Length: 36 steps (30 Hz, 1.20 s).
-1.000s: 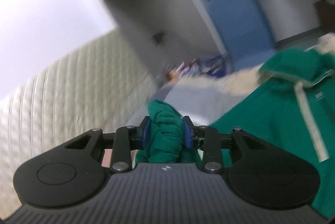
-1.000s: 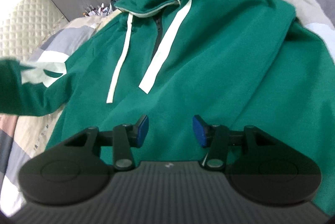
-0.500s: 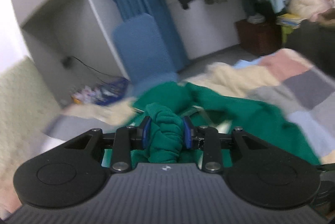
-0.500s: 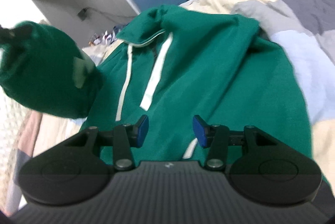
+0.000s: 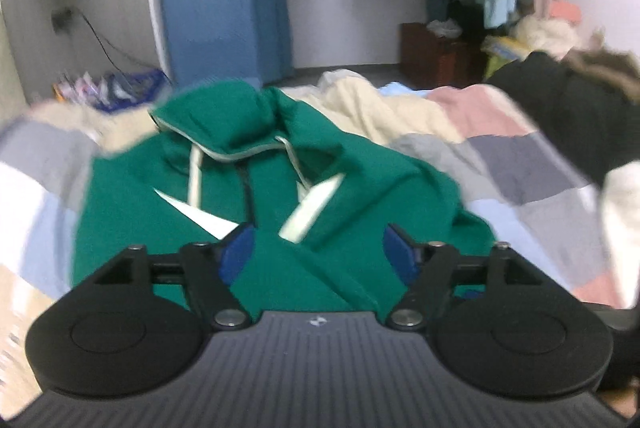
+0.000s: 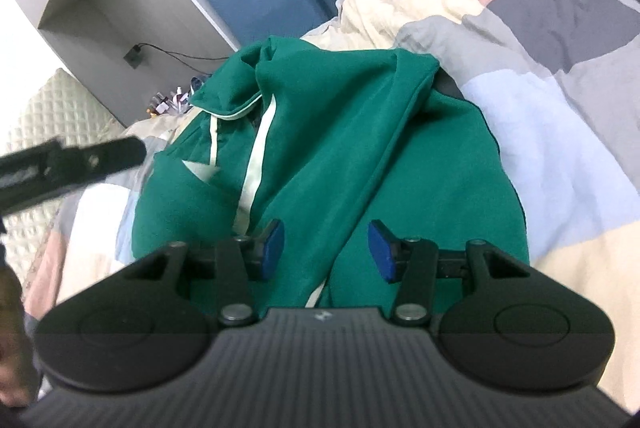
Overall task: Fold large clothes
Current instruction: 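Lay the cuff across the hoodie body with the left tool and open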
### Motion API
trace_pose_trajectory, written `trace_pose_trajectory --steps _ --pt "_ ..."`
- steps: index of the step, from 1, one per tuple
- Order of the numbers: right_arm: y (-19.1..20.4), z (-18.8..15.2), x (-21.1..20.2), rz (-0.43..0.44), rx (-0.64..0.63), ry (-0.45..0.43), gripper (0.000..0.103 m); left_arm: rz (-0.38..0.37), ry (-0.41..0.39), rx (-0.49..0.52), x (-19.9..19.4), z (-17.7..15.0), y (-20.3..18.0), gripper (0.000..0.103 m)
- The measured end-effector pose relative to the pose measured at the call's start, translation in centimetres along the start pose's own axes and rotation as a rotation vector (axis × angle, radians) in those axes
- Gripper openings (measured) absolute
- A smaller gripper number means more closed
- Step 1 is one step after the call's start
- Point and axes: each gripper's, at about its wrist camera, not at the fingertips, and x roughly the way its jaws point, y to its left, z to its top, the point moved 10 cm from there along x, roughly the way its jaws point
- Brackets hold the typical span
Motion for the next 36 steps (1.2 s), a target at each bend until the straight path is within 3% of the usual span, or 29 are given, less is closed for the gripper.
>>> trace_pose_trajectory --steps 4,6,8,13,16,23,25,28,30,33,36 --pt "-0.4 0.3 -0.3 -0.023 0.010 -0.012 0.052 -0.053 0.000 -0.126 -0.9 -2.1 3.0 0.079" --pt "-0.3 0.5 -0.4 -0.005 0.021 -0.023 0.067 -0.033 -0.010 -0.170 -1.0 -3.4 5.5 0.080" --pt "0.3 0.4 -0.4 0.025 0.021 -0.023 0.071 0.014 -0.007 -0.222 -0.3 -5.0 8.5 0.080" --pt "2.3 -0.5 0.7 0.095 -0.008 0.012 0.071 0.096 0.011 -0.364 2.4 -8.6 16.3 0.080" --pt "3.4 -1.1 2.0 0.099 -0.050 0.034 0.071 0.100 0.020 -0.486 4.4 -10.3 20.0 0.079" --pt "4.9 -1.8 4.9 0.050 -0.154 0.049 0.070 0.080 0.017 -0.624 9.2 -11.8 24.1 0.078" --pt "4.7 -2.0 5.8 0.025 -0.162 0.063 0.070 0.069 -0.003 -0.641 9.9 -11.7 24.3 0.072" --pt "4.7 -2.3 6.8 0.017 -0.177 0.073 0.065 0.066 -0.012 -0.652 10.7 -11.3 24.4 0.055" --pt "5.0 -2.5 7.3 0.027 -0.198 0.085 0.052 0.071 -0.013 -0.638 10.9 -11.0 24.1 0.041" --pt "5.4 -2.8 7.7 0.032 -0.227 0.095 0.042 0.069 -0.031 -0.630 10.5 -10.5 24.1 0.022" --pt "6.1 -2.6 7.4 0.072 -0.253 0.083 0.040 0.084 -0.050 -0.625 9.7 -9.8 24.4 0.015"
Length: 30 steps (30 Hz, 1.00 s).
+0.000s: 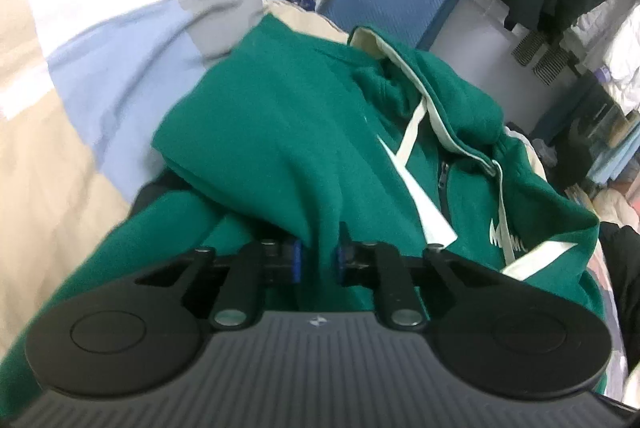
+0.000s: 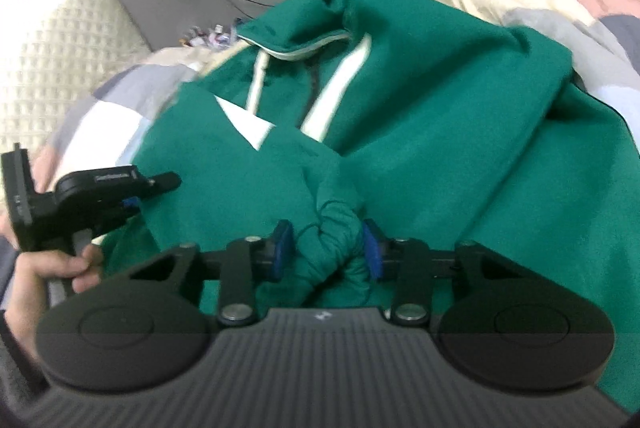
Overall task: Fold large clothes
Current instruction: 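Lay the cuff across the hoodie body with the left tool and open, then grasp the hoodie hem with both tools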
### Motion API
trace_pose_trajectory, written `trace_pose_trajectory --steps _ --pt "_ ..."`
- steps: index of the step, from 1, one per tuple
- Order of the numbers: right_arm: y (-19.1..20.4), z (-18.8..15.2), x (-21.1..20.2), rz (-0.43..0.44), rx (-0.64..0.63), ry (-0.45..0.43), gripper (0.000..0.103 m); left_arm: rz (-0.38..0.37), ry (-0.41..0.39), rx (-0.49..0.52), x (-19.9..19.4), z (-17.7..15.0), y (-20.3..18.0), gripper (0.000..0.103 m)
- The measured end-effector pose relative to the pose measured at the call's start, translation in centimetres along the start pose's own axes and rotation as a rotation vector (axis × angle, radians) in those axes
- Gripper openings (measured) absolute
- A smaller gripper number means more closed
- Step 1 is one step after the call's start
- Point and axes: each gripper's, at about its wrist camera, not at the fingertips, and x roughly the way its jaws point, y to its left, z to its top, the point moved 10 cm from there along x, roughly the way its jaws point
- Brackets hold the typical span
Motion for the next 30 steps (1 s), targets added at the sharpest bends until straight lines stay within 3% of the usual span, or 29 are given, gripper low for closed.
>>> trace_pose_trajectory --steps 5,13,14,16,18,20,23,27,30 --pt "2.3 0.3 -1.1 0.107 -0.050 -0.037 0.039 0.048 -0.033 -0.009 -1.2 1.1 0.9 0.014" --pt "0.9 -2.3 1.6 0.005 -0.091 0.064 0.039 0.096 0.033 0.034 0.1 -0.5 1.9 0.016" --pt "0.8 -2.2 1.6 0.009 -0.081 0.062 0.040 0.091 0.035 0.037 0.0 -0.4 1.8 0.018" --pt "0.8 -1.6 1.4 0.012 -0.073 0.055 0.041 0.082 0.043 0.024 -0.7 -0.2 1.8 0.033" --pt "0.9 -1.1 1.0 0.021 -0.056 0.051 0.046 0.089 0.027 0.020 -2.0 0.2 1.9 0.063" --pt "1.0 -0.3 0.1 0.038 -0.028 0.027 0.053 0.087 -0.011 0.030 -3.7 0.6 1.6 0.063" --pt "1.1 1.0 -1.6 0.050 0.007 -0.033 0.070 0.036 -0.035 0.061 -6.2 1.5 -0.2 0.063" --pt "2.1 3.2 -2.7 0.092 0.022 -0.076 0.070 -0.003 -0.044 0.121 -6.9 4.3 -2.9 0.063" --pt "3.7 5.9 -2.2 0.090 -0.059 -0.102 0.070 -0.028 -0.037 0.117 -5.8 7.2 -4.3 0.063"
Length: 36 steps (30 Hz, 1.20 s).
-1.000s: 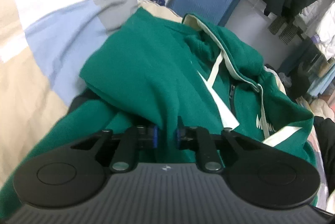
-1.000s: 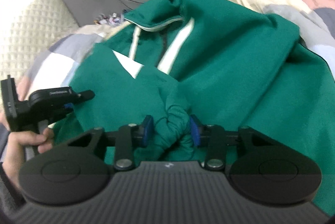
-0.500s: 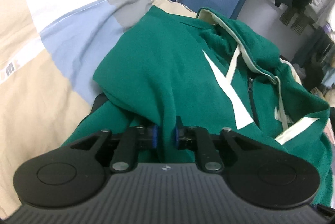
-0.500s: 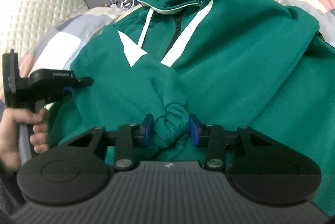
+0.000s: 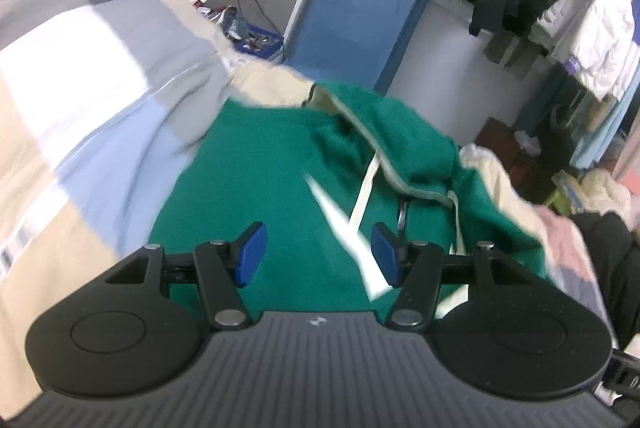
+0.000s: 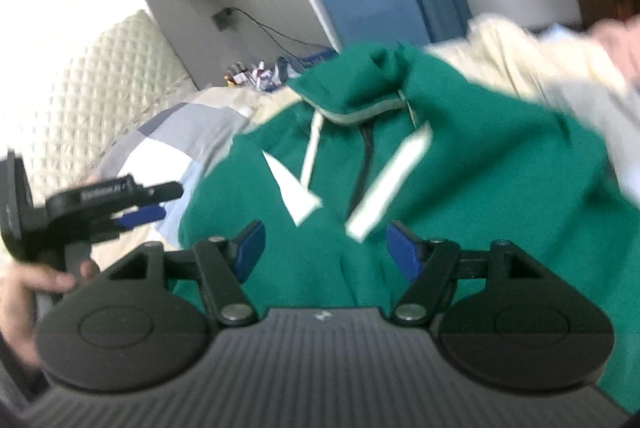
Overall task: Fold large clothes
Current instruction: 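Grasp the hoodie hem with both tools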
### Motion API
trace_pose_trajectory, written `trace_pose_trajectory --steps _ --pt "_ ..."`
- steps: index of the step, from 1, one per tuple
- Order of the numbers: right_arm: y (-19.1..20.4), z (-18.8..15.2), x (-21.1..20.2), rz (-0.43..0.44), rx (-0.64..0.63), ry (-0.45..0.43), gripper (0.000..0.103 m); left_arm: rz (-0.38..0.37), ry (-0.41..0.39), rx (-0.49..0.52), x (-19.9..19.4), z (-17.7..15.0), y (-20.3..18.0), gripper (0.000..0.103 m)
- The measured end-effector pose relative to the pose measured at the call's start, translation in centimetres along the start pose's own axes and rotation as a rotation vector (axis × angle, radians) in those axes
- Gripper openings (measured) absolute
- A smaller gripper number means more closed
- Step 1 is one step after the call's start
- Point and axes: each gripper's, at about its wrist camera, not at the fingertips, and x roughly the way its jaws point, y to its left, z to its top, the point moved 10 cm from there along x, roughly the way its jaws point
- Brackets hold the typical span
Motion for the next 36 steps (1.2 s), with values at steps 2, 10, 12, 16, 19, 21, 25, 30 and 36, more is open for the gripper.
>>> trace_pose_trajectory --steps 2,10,12,16,19,21,25,30,36 --pt "0.9 2.3 1.7 0.004 -0.049 -0.014 0.070 0.000 0.009 -0.015 1.9 2.3 -0.1 0.063" --pt "4.1 9.6 15.1 0.005 -0.221 -0.021 0.069 0.017 -0.006 -0.020 12.7 9.7 1.9 0.063" --pt "4.5 10.9 19.4 -0.003 -0.249 -0.018 0.069 0.020 -0.005 -0.016 15.9 10.8 2.8 0.063" --pt "5.2 13.2 27.5 -0.032 -0.306 -0.007 0.067 0.004 0.009 -0.024 21.3 12.1 4.6 0.063" --pt "5.3 14.4 32.4 -0.078 -0.347 -0.012 0.065 0.026 0.006 -0.027 24.8 13.3 5.8 0.063" --pt "4.9 14.9 35.0 -0.113 -0.368 -0.010 0.064 0.004 0.020 -0.051 26.8 13.9 6.4 0.063" --pt "2.7 16.4 37.6 -0.190 -0.343 -0.033 0.061 -0.004 0.024 -0.071 29.4 14.9 6.9 0.063" --pt "0.9 17.6 36.7 -0.214 -0.299 -0.028 0.021 -0.101 0.061 -0.136 30.5 14.5 5.4 0.063" --pt "1.6 20.7 29.8 -0.162 -0.310 -0.109 0.019 -0.181 0.013 -0.127 27.7 15.2 0.9 0.063"
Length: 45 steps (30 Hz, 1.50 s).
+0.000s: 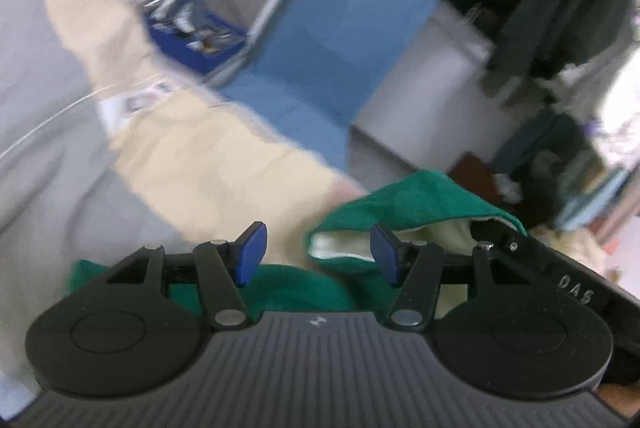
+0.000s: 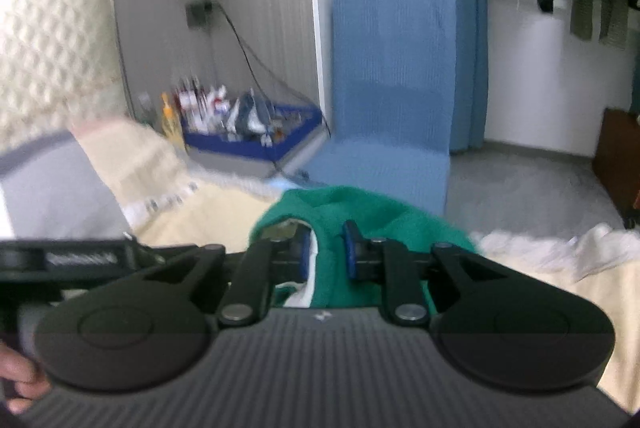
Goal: Fold large clothes
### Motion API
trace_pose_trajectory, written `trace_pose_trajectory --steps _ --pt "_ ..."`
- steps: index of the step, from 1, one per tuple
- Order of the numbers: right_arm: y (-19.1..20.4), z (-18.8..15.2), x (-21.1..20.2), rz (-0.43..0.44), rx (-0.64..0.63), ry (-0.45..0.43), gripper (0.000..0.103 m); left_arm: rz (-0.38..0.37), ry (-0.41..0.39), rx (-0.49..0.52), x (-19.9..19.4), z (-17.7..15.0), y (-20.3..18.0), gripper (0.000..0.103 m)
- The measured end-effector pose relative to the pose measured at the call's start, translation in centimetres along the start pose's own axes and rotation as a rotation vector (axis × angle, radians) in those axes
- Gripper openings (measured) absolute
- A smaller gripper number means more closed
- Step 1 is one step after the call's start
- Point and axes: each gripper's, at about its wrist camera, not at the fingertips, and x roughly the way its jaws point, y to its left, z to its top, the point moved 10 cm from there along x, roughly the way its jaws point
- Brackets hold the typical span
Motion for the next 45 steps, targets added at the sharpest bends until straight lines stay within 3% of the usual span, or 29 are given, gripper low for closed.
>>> trace_pose_trajectory --steps 5,9,14,16,17,20,21,27,30,35,40,45 --pt "-1.2 4.1 -7.8 0.028 0.019 -0.084 0.019 -0.081 0.004 0.001 -3.8 -0.5 -5.5 0.063" --pt "-1.0 5.8 -15.3 0.073 0.000 -0.134 0.019 -0.066 -0.019 0.141 -8.8 -1.9 -10.6 0.063" --pt "-0.2 6.2 -24.2 0.120 0.005 -0.166 0.018 -0.054 -0.040 0.186 -14.8 -4.2 -14.7 0.063" --pt "0.4 5.6 -27.2 0.134 0.004 -0.177 0.018 -0.043 -0.068 0.249 -17.2 -5.8 -16.3 0.063" --pt "0.8 5.1 -28.7 0.138 -0.003 -0.178 0.018 -0.031 -0.072 0.276 -18.4 -6.9 -16.9 0.058" --pt "1.5 3.1 -31.9 0.148 0.011 -0.170 0.018 -0.038 -0.070 0.276 -21.7 -10.0 -17.7 0.017" --pt "1.7 2.2 -32.7 0.148 0.017 -0.165 0.018 -0.033 -0.073 0.265 -22.9 -11.0 -17.6 0.010" --pt "3.1 -4.3 -37.7 0.171 0.012 -0.130 0.018 -0.052 -0.046 0.230 -30.1 -18.3 -16.2 0.006" --pt "4.1 -8.4 -39.3 0.172 -0.009 -0.097 0.018 -0.021 -0.006 0.218 -32.6 -22.9 -14.0 0.006" --pt "5.4 -16.2 -39.4 0.178 0.016 0.022 0.018 0.016 0.046 0.208 -34.6 -29.2 -10.7 0.006" --pt "5.9 -22.5 -37.7 0.135 0.013 0.162 0.020 0.058 0.096 0.190 -34.5 -32.4 -8.4 0.007" --pt "6.3 -24.3 -37.2 0.138 0.040 0.201 0.027 0.071 0.109 0.242 -35.3 -34.0 -7.9 0.008"
